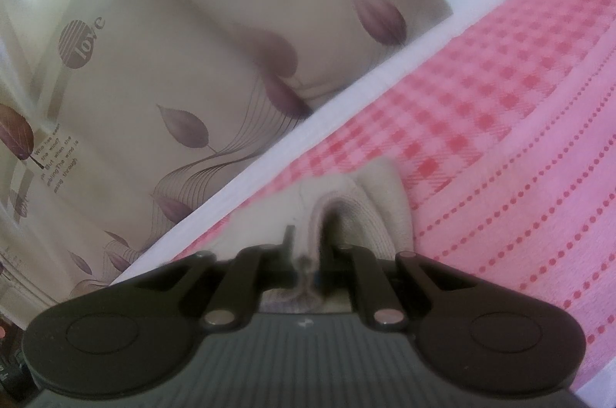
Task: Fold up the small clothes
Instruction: 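Lower the held hem onto the sweater near the collar with both grippers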
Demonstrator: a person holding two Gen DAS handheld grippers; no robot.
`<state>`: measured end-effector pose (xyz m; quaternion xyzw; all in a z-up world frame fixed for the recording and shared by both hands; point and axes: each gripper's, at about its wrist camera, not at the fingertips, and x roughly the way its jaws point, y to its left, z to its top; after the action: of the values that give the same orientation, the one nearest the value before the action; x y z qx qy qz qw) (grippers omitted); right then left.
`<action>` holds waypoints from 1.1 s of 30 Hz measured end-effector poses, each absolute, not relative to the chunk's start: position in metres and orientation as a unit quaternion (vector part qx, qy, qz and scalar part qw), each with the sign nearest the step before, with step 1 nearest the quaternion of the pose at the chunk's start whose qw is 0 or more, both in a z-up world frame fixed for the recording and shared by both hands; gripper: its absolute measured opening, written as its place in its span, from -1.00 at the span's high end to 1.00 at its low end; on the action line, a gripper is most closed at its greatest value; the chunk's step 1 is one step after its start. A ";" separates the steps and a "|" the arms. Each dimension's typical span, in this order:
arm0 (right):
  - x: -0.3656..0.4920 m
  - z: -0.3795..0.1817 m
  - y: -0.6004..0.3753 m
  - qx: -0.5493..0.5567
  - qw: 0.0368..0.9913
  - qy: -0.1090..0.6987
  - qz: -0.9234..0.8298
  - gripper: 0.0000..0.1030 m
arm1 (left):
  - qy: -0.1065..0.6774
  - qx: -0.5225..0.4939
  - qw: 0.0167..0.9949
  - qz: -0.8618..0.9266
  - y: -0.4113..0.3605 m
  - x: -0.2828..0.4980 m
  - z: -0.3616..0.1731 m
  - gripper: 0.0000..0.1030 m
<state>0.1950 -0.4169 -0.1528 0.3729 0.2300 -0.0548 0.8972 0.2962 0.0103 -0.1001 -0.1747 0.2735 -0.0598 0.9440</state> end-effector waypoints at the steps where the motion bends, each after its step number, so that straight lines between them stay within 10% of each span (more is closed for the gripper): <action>1: 0.195 -0.153 -0.417 0.372 0.898 0.230 -0.055 0.84 | 0.274 -0.175 0.944 -0.059 0.010 0.297 -0.100 0.80; 15: 0.192 -0.157 -0.421 0.390 0.893 0.220 -0.047 0.82 | 0.275 -0.201 0.938 -0.059 0.018 0.301 -0.108 0.47; 18: 0.190 -0.158 -0.423 0.399 0.890 0.217 -0.044 0.80 | 0.263 -0.204 0.941 -0.064 0.018 0.298 -0.108 0.21; 20: 0.189 -0.158 -0.423 0.403 0.889 0.214 -0.042 0.77 | 0.247 -0.205 0.946 -0.043 0.019 0.294 -0.106 -0.61; 22: 0.188 -0.158 -0.423 0.408 0.887 0.211 -0.042 0.72 | 0.215 -0.222 0.951 0.011 0.025 0.285 -0.103 -0.96; 33: 0.171 -0.156 -0.424 0.425 0.891 0.156 -0.035 -0.20 | 0.176 -0.197 0.964 0.024 0.038 0.266 -0.096 -0.92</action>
<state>0.1709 -0.4243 -0.1564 0.4246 0.1556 -0.0348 0.8912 0.2656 0.0375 -0.0963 -0.1971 0.1758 0.0238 0.9642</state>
